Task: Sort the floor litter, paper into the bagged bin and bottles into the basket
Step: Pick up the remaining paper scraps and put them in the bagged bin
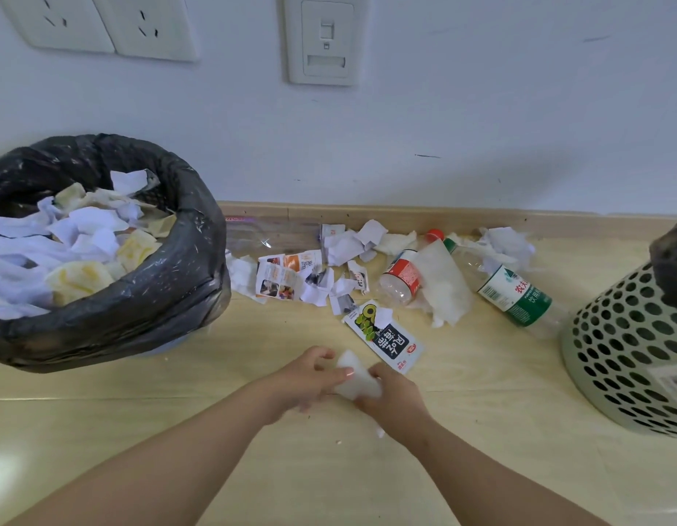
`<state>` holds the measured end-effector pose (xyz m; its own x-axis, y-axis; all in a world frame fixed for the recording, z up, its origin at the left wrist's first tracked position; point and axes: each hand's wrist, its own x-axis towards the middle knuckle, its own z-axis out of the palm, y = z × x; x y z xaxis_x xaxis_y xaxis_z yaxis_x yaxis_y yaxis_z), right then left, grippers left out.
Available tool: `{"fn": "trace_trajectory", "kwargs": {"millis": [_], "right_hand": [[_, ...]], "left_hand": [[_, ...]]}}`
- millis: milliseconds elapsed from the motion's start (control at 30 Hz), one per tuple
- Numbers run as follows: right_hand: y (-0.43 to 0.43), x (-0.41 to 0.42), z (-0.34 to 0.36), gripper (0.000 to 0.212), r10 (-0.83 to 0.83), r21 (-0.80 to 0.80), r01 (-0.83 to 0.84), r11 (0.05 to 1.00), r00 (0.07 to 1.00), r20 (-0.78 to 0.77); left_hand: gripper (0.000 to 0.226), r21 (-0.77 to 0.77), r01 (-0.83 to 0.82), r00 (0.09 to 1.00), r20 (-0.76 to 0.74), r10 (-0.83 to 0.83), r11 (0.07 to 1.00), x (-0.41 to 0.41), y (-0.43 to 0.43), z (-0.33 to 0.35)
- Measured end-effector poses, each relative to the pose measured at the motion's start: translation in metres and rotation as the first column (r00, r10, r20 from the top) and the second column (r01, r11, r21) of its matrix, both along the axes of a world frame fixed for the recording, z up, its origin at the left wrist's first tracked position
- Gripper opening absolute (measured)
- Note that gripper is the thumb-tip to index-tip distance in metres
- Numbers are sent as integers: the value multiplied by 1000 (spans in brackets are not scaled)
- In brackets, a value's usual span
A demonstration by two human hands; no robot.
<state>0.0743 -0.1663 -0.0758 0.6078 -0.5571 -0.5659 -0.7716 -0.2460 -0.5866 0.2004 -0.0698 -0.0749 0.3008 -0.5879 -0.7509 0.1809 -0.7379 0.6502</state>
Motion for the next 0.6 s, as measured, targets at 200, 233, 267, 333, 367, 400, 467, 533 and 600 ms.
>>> {"fn": "trace_trajectory", "kwargs": {"millis": [200, 233, 267, 333, 367, 400, 467, 533, 600], "right_hand": [[-8, 41, 10, 40, -142, 92, 130, 987, 980, 137], [-16, 44, 10, 40, -201, 56, 195, 979, 965, 166], [-27, 46, 11, 38, -248, -29, 258, 966, 949, 196], [-52, 45, 13, 34, -297, -255, 354, 900, 925, 238], [-66, 43, 16, 34, -304, -350, 371, 860, 924, 231], [-79, 42, 17, 36, -304, -423, 362, 830, 931, 201], [-102, 38, 16, 48, -282, -481, 283, 830, 956, 76], [-117, 36, 9, 64, -262, -417, 234, 878, 965, -10], [-122, 34, -2, 72, -254, -325, 225, 919, 966, -51]], "left_hand": [[16, -42, -311, 889, 341, 306, 949, 9, -19, -7], [11, -36, -365, 859, 373, 351, 930, 12, -20, -8], [10, -19, -400, 841, 390, 375, 916, 15, -19, -13], [12, 69, -376, 848, 426, 314, 924, 21, -14, -22], [15, 111, -344, 859, 438, 265, 932, 22, -11, -27], [21, 146, -320, 870, 437, 229, 936, 24, -9, -33], [29, 187, -291, 885, 425, 189, 938, 25, -7, -41], [30, 200, -272, 892, 420, 169, 941, 28, -8, -45], [30, 198, -270, 904, 390, 176, 942, 31, -10, -47]]}}
